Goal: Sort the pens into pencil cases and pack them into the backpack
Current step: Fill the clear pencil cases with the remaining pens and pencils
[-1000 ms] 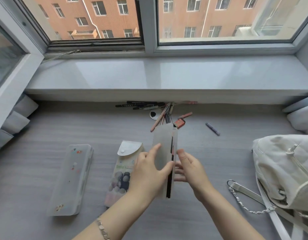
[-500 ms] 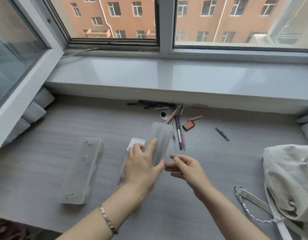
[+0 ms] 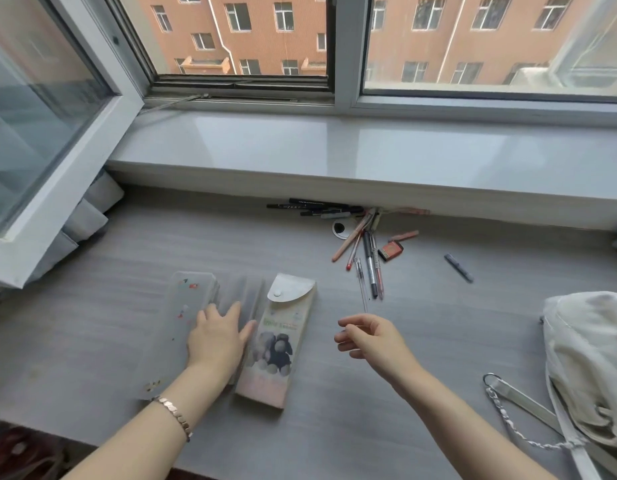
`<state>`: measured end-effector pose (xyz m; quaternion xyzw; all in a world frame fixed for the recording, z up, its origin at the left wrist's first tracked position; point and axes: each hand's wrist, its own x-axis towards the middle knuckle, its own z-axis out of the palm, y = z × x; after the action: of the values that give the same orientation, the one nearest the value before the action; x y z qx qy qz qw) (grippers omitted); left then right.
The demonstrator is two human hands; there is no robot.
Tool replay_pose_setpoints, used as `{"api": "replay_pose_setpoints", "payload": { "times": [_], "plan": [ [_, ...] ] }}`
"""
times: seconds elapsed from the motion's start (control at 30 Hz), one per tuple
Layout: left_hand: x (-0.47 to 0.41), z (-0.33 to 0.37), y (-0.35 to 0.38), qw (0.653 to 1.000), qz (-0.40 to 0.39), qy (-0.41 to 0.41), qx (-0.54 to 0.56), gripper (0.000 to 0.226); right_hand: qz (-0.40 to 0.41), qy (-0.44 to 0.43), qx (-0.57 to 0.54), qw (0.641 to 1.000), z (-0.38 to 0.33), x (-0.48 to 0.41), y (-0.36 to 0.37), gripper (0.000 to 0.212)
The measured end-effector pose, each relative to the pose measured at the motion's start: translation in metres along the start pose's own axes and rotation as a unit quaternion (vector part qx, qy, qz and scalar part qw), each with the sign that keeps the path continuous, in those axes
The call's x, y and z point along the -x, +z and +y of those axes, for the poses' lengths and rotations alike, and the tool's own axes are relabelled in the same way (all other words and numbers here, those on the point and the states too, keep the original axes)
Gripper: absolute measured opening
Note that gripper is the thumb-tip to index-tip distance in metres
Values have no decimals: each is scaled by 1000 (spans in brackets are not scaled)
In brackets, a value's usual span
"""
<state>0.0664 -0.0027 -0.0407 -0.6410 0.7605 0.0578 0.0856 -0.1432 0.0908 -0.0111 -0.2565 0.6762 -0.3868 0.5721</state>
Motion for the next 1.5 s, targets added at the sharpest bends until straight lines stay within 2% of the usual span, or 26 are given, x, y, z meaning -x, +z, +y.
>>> {"api": "replay_pose_setpoints", "payload": {
  "times": [0.07, 0.1, 0.2, 0.27, 0.3, 0.4, 0.53, 0.57, 0.63, 0.7, 0.8, 0.87, 0.93, 0.97, 1.0, 1.07, 1.17, 1.23, 1.3, 1.33, 1.37, 1.43, 1.47, 1.5],
  "plan": [
    [-5, -11, 1, 995, 93, 9, 21, 30, 4, 0, 7, 1000, 2, 0, -2, 18],
    [-7, -16, -1, 994, 104, -22, 35, 37, 6, 1, 9, 1000, 3, 0, -3, 19],
    [-13, -35, -4, 979, 1, -191, 71, 78, 13, 5, 11, 1000, 7, 1, -7, 21],
    [-18, -48, -4, 953, -60, -268, 127, 89, 13, 9, 13, 1000, 10, 2, -8, 22],
    [-20, -53, -4, 943, -73, -281, 163, 89, 13, 11, 15, 1000, 11, 3, -8, 22],
    [-23, -61, -11, 938, -65, -274, 200, 85, 11, 15, 22, 1000, 14, 5, -8, 22],
    [-17, -44, -40, 952, 47, -240, 184, 82, 14, -10, 23, 1000, 10, 9, -8, 21],
    [-14, -34, -52, 951, 65, -214, 212, 82, 14, -25, 22, 999, 7, 10, -8, 19],
    [-7, -8, -73, 939, 52, -161, 299, 81, 12, -64, 24, 998, 0, 12, -5, 14],
    [2, 22, -84, 915, 4, -106, 389, 83, 14, -109, 22, 994, -9, 13, -2, 13],
    [23, 68, -79, 863, -88, -40, 497, 89, -13, -149, 31, 988, -20, 16, -1, 31],
    [36, 92, -69, 823, -145, -44, 547, 86, -42, -167, 37, 984, -19, 18, -6, 36],
    [45, 107, -58, 760, -194, -75, 616, 81, -36, -169, 42, 984, -12, 20, -17, 41],
    [48, 111, -53, 728, -216, -89, 645, 85, -36, -164, 50, 984, -6, 21, -24, 45],
    [51, 112, -49, 711, -228, -95, 658, 89, -41, -159, 64, 984, -1, 22, -30, 48],
    [57, 113, -42, 716, -237, -91, 650, 88, -42, -174, 119, 977, 10, 26, -37, 53],
    [67, 114, -31, 741, -217, -81, 630, 82, 23, -211, 218, 952, 21, 31, -38, 53],
    [69, 117, -29, 788, -173, -60, 588, 85, 66, -225, 221, 947, 24, 33, -34, 47],
    [68, 120, -36, 803, -140, -48, 577, 92, 71, -218, 176, 957, 26, 30, -33, 41],
    [67, 118, -38, 789, -137, -44, 597, 93, 71, -201, 118, 970, 27, 27, -34, 37],
    [63, 115, -39, 755, -151, -33, 637, 92, 81, -172, 40, 981, 29, 22, -37, 32],
    [56, 104, -44, 637, -238, -24, 733, 78, 100, -101, -92, 986, 30, 16, -48, 29],
    [51, 97, -46, 591, -288, -40, 752, 68, 92, -84, -118, 985, 30, 15, -53, 31],
    [47, 92, -46, 567, -322, -59, 756, 57, 83, -79, -127, 985, 29, 17, -56, 30]
  ]
}}
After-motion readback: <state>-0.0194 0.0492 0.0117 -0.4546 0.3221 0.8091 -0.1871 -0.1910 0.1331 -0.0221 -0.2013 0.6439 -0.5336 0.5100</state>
